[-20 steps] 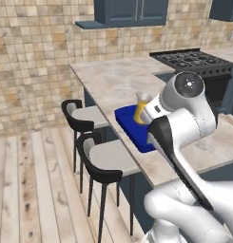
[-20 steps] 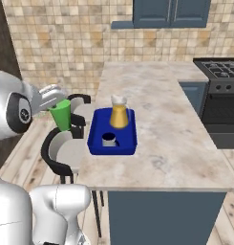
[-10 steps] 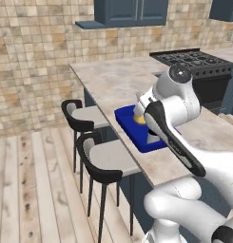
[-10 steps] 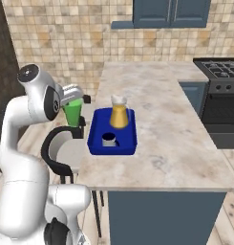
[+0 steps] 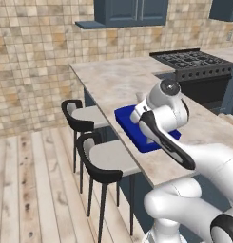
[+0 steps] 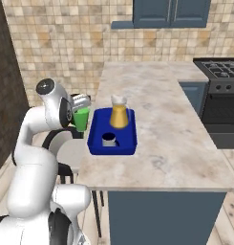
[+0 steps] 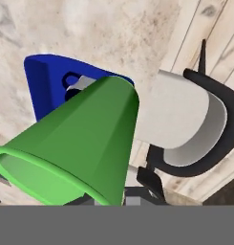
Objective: There is a tray on the dining counter. Grab the cup, mug, and pitcher and place them on the tray. The pitcher may be placed next to the tray if it cannot fit the tray.
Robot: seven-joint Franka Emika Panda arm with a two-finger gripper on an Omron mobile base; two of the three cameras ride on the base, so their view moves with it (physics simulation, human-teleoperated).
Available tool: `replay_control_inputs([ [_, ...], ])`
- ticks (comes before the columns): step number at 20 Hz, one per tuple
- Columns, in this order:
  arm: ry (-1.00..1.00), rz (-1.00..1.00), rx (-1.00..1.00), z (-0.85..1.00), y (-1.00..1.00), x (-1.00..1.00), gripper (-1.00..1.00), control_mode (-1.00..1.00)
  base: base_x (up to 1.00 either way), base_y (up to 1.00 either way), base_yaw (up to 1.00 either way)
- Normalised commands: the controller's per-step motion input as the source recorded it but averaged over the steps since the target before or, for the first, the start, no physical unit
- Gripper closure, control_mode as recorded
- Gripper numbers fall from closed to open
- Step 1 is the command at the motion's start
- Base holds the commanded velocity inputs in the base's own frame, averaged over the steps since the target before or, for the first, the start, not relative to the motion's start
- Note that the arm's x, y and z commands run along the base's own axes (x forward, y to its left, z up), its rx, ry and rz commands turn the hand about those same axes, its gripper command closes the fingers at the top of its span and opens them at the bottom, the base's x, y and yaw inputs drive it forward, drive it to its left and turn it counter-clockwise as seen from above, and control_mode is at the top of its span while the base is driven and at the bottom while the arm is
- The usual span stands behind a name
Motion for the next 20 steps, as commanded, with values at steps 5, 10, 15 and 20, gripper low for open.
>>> replay_control_inputs([
  [5, 0.0, 0.0, 0.0, -0.36, -0.16, 0.38, 1.0, -1.0, 0.0, 0.0, 0.0],
  [10, 0.0, 0.0, 0.0, -0.34, -0.03, 0.37, 1.0, -1.0, 0.0, 0.0, 0.0],
  [15, 0.0, 0.0, 0.0, -0.29, -0.01, 0.33, 1.0, -1.0, 0.0, 0.0, 0.0],
  [20, 0.0, 0.0, 0.0, -0.28, -0.04, 0.25, 1.0, -1.0, 0.0, 0.0, 0.0],
])
